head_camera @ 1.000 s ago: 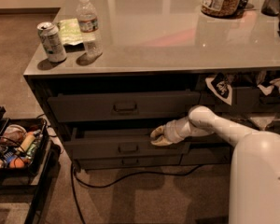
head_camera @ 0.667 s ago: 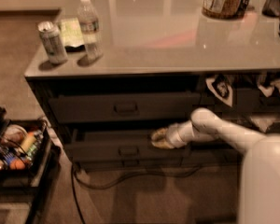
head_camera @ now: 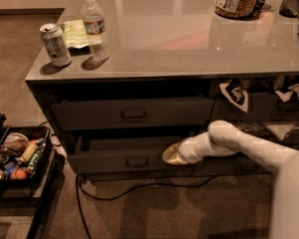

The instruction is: Open middle drawer

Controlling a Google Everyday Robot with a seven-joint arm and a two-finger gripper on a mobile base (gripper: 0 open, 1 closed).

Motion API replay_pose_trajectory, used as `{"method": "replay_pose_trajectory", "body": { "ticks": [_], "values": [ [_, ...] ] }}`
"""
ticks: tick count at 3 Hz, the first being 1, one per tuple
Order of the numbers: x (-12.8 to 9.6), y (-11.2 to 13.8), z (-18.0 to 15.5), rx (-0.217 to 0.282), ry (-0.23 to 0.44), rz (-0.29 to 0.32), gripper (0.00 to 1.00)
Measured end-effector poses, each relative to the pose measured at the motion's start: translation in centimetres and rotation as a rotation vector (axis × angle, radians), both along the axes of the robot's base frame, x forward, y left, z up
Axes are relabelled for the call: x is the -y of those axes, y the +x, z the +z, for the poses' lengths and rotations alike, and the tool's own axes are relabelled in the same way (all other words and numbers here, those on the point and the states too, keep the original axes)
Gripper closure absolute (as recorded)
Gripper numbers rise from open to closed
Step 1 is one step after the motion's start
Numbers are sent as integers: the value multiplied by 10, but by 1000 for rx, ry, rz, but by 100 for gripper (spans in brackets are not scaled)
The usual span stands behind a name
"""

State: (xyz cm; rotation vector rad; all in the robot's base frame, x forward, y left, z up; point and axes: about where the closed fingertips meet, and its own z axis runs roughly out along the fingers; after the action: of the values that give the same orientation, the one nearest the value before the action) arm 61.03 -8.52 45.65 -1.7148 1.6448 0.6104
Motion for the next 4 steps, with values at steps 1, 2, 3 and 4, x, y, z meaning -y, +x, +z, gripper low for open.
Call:
{"method": "replay_pose_trajectory", "body": {
  "ticks": [1,2,3,4],
  "values": [
    [2,-45,13,-72,36,-8,100],
    [2,-70,21,-112,57,-2,100],
    [2,-71,21,-113,57,-1,82],
    [1,-64,26,-76,51,4,58]
  ]
}}
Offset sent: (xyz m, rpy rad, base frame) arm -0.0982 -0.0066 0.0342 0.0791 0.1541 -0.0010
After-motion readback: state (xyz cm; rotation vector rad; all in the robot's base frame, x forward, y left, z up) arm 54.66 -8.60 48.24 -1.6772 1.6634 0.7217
